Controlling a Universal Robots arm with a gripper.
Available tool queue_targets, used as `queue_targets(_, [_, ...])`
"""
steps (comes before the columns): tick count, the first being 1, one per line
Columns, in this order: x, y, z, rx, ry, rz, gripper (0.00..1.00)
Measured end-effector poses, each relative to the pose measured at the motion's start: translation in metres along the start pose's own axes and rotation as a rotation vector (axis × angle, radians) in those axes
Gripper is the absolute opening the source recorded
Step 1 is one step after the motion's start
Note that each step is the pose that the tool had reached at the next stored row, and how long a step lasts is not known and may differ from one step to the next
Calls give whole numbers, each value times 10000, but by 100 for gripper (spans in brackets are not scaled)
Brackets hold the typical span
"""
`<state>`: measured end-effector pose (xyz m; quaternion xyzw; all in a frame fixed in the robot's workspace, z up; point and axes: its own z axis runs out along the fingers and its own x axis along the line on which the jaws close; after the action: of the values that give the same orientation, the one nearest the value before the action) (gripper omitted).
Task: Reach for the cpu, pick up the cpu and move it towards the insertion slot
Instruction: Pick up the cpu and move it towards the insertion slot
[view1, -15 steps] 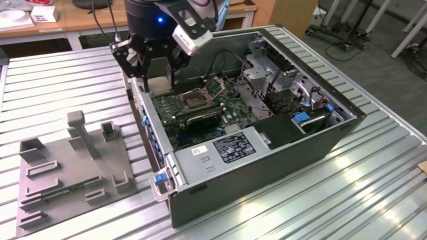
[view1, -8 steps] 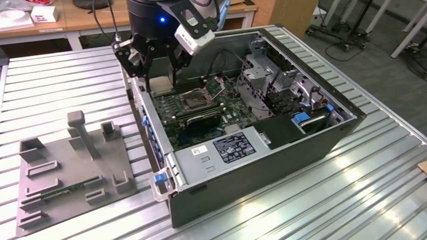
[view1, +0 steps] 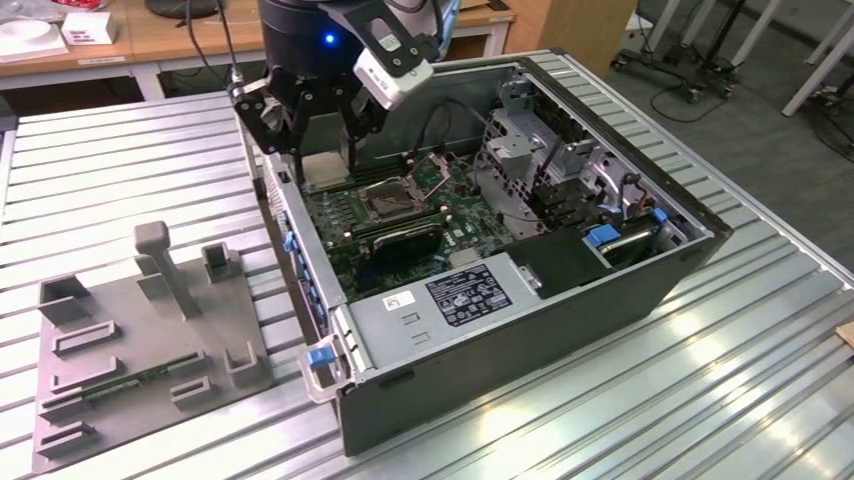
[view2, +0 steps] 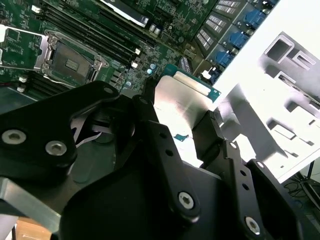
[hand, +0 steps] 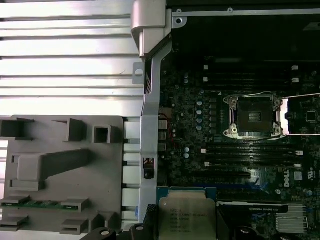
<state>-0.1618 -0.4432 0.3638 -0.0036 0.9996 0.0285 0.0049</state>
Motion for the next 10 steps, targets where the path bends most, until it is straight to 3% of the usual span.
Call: queue_targets(10, [-28,0,0,0,0,0,54])
